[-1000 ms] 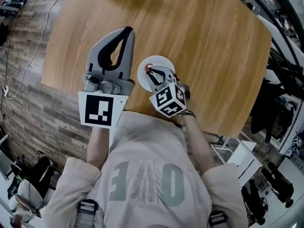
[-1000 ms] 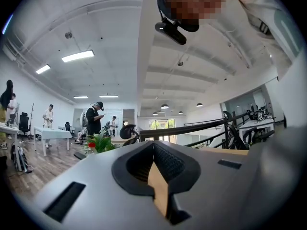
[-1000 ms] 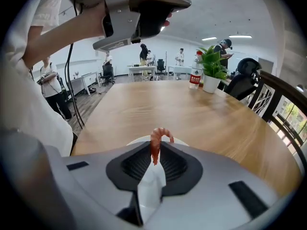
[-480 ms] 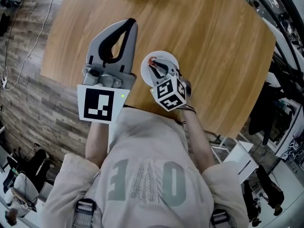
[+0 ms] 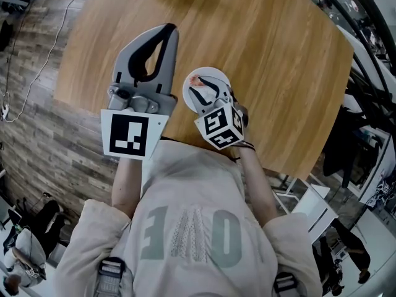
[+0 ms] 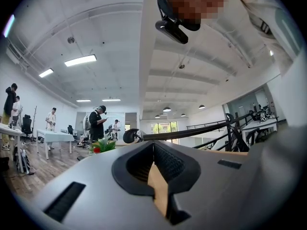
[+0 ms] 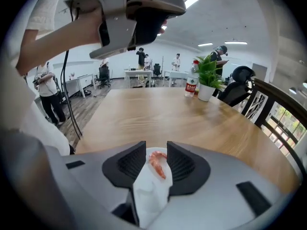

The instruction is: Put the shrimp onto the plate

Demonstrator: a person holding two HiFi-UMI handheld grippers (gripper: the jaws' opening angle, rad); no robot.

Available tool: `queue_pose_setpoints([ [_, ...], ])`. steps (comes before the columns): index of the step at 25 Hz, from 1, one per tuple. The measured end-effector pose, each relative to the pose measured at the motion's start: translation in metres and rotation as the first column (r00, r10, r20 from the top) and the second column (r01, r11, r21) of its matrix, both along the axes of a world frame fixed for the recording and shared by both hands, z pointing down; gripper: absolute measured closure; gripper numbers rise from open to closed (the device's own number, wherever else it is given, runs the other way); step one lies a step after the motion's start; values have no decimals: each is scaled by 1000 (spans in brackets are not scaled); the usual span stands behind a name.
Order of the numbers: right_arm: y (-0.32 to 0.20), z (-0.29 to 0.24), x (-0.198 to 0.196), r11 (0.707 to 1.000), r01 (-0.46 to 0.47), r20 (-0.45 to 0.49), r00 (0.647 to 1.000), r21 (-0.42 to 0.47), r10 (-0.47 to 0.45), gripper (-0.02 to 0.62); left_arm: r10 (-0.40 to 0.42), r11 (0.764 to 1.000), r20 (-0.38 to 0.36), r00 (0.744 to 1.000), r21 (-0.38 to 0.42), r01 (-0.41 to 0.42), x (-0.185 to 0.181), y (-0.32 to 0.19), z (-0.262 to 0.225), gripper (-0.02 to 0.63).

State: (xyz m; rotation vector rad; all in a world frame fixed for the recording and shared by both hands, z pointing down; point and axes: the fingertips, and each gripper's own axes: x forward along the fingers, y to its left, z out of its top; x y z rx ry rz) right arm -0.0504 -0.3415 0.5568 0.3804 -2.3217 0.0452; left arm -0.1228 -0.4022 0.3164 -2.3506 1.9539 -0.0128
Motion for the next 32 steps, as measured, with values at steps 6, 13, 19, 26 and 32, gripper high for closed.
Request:
queue_pose_setpoints([
  [6, -35, -98, -9, 981, -186, 284, 945, 61, 162, 463, 35, 998, 11, 999, 44, -35, 11, 0, -21, 597],
  [13, -58, -227, 29, 901, -405, 603, 762, 156, 238, 554, 84, 989, 114, 990, 110, -97, 46, 3, -56, 597],
  [19, -60, -279, 89, 813, -544, 708, 656, 204, 261, 575, 139, 977, 214, 967, 131, -170, 77, 6, -76, 597],
  [26, -59, -272, 118, 754, -618, 689, 647, 224, 326, 575, 181, 961, 208, 961, 171, -218, 97, 14, -93, 597],
  [32, -60, -278, 117, 747, -622, 693, 646, 235, 321, 575, 178, 959, 254, 951, 170, -225, 105, 16, -93, 597],
])
